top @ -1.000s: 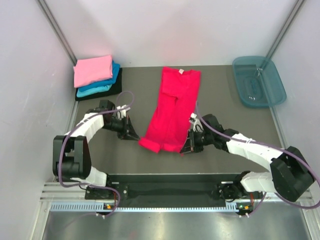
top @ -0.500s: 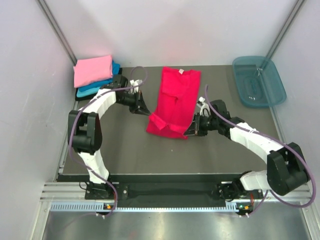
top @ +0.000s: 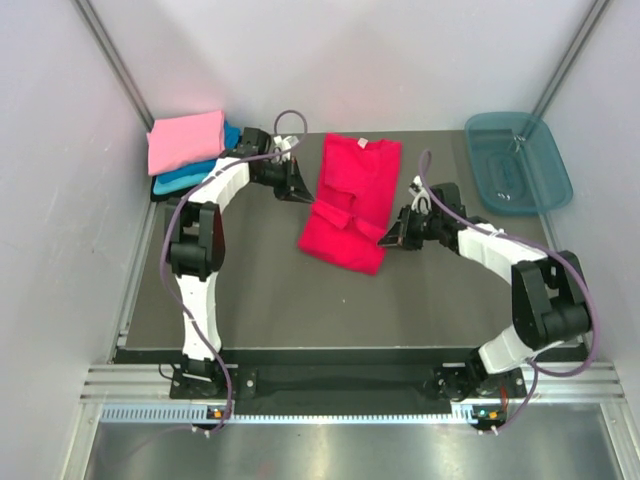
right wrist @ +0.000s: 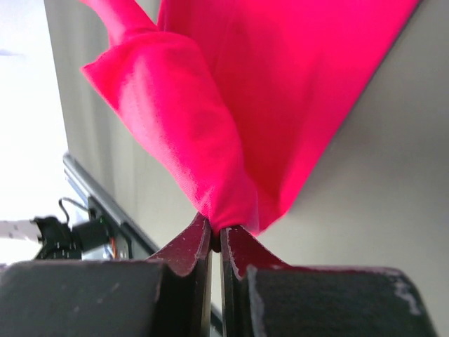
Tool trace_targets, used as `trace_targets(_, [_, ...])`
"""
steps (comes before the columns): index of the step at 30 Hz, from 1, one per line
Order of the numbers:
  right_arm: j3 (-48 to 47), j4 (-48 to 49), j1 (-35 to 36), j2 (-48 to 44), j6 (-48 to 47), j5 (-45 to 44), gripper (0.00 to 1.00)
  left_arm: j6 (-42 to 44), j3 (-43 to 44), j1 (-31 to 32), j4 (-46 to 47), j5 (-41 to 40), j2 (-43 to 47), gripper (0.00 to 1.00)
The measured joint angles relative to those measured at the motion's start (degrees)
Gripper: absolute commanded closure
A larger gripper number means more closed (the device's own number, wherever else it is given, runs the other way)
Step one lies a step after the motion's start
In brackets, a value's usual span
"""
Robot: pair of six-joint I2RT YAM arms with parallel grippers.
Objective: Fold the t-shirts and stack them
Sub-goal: Fold the tshirt
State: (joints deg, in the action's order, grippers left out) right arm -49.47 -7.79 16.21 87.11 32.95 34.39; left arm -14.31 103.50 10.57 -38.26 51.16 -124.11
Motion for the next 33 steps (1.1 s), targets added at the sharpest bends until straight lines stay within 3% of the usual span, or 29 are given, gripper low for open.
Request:
trace_targets(15, [-16.3, 2.3, -2.3, 17.2, -4.0, -0.1, 1.00, -3.6, 11.9, 0.0, 5.1, -1.8, -11.1, 1.00])
trace_targets(27, [-18.9, 2.4, -5.5, 21.3, -6.9, -1.5, 0.99, -5.1, 12.7, 0.1, 7.0, -5.2, -12.5, 0.97])
trace_targets(29, [-19.4, 2.9, -5.5, 21.4, -7.1, -1.7, 0.91, -5.2, 12.7, 0.2, 7.3, -5.8, -12.5, 0.97])
trace_targets(30, [-19.7, 3.0, -5.5, 21.4, -7.2, -1.8, 0.78, -5.2, 12.7, 0.3, 7.3, -6.1, -12.5, 0.97])
trace_targets(31, [-19.9, 3.3, -5.5, 21.4, -7.3, -2.0, 0.72, -5.1, 12.7, 0.5, 7.3, -6.4, -12.5, 0.96])
trace_targets(32, [-20.0, 3.6, -5.5, 21.3, -7.6, -2.4, 0.66, -5.1, 12.7, 0.6, 7.3, -6.9, -12.5, 0.91])
trace_targets(33, [-20.1, 3.9, -5.5, 21.3, -7.9, -2.8, 0.60, -5.1, 12.7, 0.7, 7.3, -7.5, -12.5, 0.74])
